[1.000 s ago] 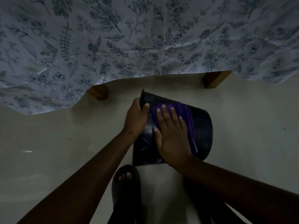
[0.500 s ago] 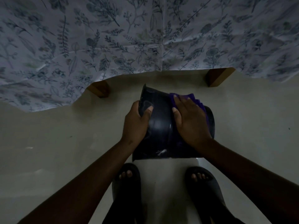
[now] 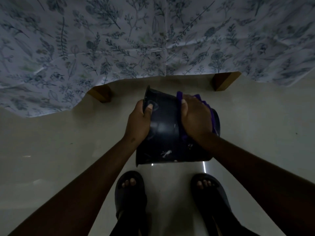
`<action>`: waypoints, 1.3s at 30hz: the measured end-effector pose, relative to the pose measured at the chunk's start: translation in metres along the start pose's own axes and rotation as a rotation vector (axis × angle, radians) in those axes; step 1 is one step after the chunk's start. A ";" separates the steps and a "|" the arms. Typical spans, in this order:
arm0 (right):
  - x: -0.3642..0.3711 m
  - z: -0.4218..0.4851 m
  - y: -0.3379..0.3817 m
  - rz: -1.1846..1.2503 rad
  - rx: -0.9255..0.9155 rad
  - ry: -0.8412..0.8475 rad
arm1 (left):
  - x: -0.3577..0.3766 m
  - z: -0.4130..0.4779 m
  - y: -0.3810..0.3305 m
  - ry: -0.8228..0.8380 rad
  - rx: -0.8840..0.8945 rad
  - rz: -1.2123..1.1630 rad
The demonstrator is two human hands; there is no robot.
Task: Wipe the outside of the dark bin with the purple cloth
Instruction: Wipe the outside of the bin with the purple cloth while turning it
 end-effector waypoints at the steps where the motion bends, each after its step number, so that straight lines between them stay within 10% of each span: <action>1: 0.000 -0.009 -0.005 -0.001 0.009 -0.004 | 0.000 0.000 0.001 0.011 -0.004 -0.004; 25: 0.039 -0.104 0.027 -0.278 -0.408 0.167 | 0.000 0.032 -0.003 0.080 -0.052 0.047; 32: 0.007 0.000 0.005 -0.048 -0.087 0.071 | 0.000 0.031 -0.007 0.099 -0.055 -0.021; 39: 0.031 -0.074 0.020 -0.222 -0.175 0.130 | 0.000 0.036 -0.008 0.064 -0.062 0.068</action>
Point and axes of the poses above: each hand's wrist, its own z-axis towards the middle knuckle, its own x-axis out of the palm, y = z × x, the point moved 7 cm from there along z, towards the middle knuckle, and after that the axes turned 9 degrees about y, right-handed, at the moved point
